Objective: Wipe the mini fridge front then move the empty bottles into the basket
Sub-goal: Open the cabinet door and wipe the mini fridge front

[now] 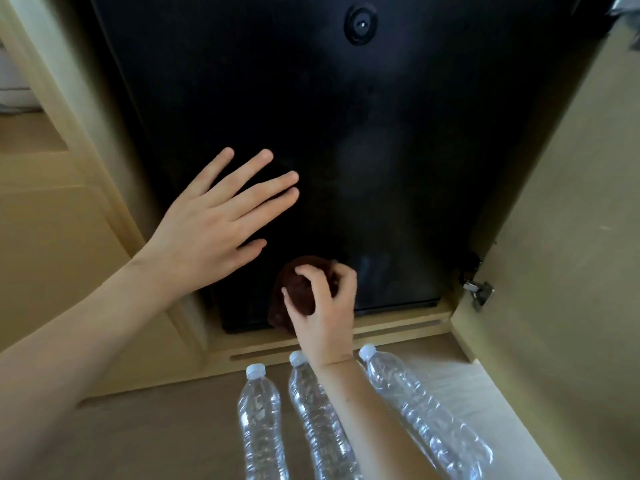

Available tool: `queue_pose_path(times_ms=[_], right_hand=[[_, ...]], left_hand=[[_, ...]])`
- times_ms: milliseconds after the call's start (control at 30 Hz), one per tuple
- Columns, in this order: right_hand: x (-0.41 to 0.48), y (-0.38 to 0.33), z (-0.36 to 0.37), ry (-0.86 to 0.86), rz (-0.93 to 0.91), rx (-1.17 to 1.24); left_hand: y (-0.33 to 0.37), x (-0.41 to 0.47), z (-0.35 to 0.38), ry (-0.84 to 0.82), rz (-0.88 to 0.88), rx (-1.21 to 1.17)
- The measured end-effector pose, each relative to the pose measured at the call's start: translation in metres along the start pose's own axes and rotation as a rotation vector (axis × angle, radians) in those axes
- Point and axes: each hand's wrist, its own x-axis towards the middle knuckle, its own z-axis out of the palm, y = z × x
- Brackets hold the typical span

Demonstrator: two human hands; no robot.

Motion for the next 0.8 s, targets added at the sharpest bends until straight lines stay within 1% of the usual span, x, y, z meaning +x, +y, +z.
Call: queue_pose_path(times_ms=[67,300,400,500,600,667,733,800], right_hand=[[0.005,0.012,-0.015,-0.012,-0.006,-0.031],[0.020,0.080,-0.080,0.049,0.100,-0.100],[0.022,0.107,-0.102,0.085,0.192,-0.104],[0.023,0.123,-0.114,0.185,0.328,-0.034],[0.022,0.121,-0.116,0.301,0.446,0.027],[0.024,0.108,-0.110,0.349,0.483,0.076],[0.034,0.090,-0.101,0.351,0.443,0.129],[0.053,0.067,-0.093,0.334,0.338,0.172]], left_hand=[[0.007,0.007,0.005,-0.004,0.016,-0.009],[0.035,0.034,0.021,0.011,0.043,-0.041],[0.046,0.045,0.026,0.014,0.053,-0.044],[0.052,0.052,0.027,0.004,0.056,-0.052],[0.054,0.054,0.025,0.004,0.053,-0.061],[0.051,0.054,0.023,-0.005,0.076,-0.055],[0.046,0.051,0.022,-0.010,0.084,-0.038],[0.042,0.048,0.021,-0.004,0.071,-0.033]])
